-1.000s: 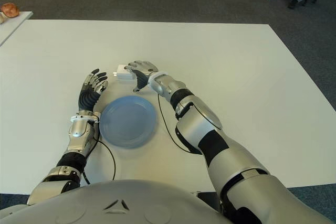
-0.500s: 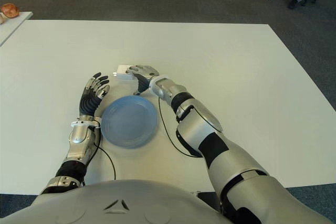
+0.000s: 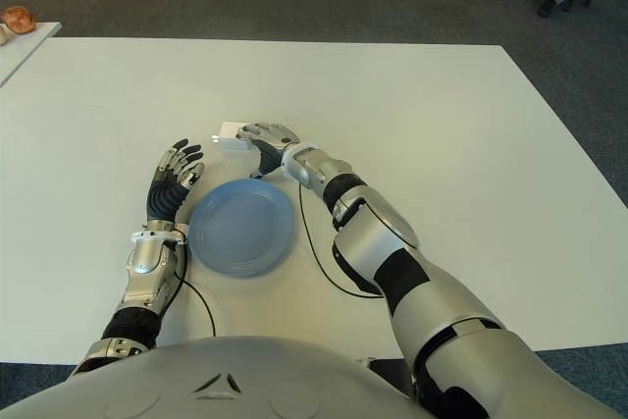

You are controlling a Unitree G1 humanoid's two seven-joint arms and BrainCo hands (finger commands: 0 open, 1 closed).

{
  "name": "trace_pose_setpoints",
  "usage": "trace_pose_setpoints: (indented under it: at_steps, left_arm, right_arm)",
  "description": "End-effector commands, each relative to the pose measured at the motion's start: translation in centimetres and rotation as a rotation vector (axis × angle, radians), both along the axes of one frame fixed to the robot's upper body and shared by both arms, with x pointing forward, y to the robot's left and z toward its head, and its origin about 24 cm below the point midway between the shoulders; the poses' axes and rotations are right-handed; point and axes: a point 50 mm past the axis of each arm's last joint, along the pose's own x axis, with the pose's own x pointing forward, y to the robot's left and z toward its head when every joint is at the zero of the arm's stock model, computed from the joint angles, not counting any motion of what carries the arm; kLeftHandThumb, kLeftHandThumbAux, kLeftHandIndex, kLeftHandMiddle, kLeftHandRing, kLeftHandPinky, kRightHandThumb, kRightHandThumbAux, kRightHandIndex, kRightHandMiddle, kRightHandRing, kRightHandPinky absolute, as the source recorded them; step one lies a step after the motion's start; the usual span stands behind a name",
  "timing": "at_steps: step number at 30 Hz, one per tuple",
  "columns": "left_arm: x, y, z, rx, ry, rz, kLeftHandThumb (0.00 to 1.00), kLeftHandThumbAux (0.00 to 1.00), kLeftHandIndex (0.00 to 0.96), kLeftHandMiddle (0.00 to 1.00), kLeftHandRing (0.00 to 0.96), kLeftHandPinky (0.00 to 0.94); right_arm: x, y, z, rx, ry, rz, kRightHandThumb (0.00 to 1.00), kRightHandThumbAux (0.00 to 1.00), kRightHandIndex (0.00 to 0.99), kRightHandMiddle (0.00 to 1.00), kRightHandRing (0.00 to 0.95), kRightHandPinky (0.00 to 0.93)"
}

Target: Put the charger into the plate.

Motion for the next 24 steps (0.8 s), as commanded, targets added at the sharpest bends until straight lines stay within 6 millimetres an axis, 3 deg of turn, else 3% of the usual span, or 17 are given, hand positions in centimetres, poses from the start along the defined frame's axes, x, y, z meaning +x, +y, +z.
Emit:
trace_pose_setpoints:
  at_steps: [1, 8, 20, 24]
  left_arm:
    - [-4.6, -0.2, -4.8, -0.028, 0.291, 0.017, 0.012, 0.644, 0.146, 0.219, 0.215, 0.224]
    - [-4.5, -0.2, -4.9, -0.028, 0.299, 0.023, 0.009, 0.642, 0.143, 0.210, 0.207, 0.218]
    - [-4.4, 0.0, -4.9, -0.017, 0.299, 0.027, 0.001, 0.644, 0.138, 0.215, 0.211, 0.223]
    - [-4.4, 0.1, -4.9, -0.016, 0.300, 0.026, 0.000, 0.646, 0.134, 0.214, 0.211, 0.224]
  right_arm:
    - [-0.5, -1.3, -1.5, -0.055, 0.069, -0.016, 0.000, 0.657, 0.000, 0.035, 0.031, 0.000]
    - [-0.1, -2.0, -1.3, -0.065, 0.079, -0.042, 0.000, 0.673, 0.000, 0.043, 0.030, 0.000]
    - [1.0, -5.5, -0.1, -0.102, 0.051, -0.057, 0.000, 0.723, 0.000, 0.040, 0.026, 0.002]
    - [1.2, -5.8, 0.1, -0.114, 0.053, -0.053, 0.000, 0.725, 0.000, 0.033, 0.023, 0.003]
